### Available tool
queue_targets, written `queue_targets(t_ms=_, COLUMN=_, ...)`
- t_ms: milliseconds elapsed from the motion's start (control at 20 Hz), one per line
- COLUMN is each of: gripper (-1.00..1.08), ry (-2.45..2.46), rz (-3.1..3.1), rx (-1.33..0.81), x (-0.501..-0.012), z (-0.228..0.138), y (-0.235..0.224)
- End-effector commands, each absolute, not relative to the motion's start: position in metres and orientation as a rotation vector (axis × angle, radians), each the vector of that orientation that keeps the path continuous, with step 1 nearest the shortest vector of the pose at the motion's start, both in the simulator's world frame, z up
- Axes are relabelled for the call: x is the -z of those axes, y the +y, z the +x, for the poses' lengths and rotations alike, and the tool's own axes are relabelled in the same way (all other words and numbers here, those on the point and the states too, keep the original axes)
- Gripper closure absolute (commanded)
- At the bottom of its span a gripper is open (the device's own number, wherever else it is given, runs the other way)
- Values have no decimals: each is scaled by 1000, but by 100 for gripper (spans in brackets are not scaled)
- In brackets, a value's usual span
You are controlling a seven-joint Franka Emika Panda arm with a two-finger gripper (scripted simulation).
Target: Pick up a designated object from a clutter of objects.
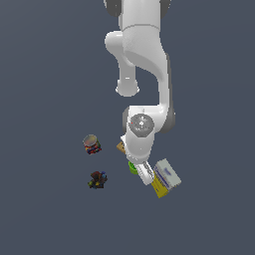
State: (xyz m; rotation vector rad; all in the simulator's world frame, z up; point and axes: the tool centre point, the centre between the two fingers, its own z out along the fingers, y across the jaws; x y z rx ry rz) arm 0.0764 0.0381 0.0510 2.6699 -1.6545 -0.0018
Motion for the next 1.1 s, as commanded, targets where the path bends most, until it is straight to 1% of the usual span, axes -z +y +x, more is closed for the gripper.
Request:
queue_targets(t_ms=0, gripper=108, ry=-1655, rz=2671, rx=-1, x=-59, z=73, y=39)
queue_targets(t_ms=400, gripper=108, ry=-1655, rz=2671, rx=0, x=-101, z=51, y=45)
queue_targets(t_ms=1050, gripper=108, ry=-1656, rz=2671, rx=0, x=-205, z=-4, y=59)
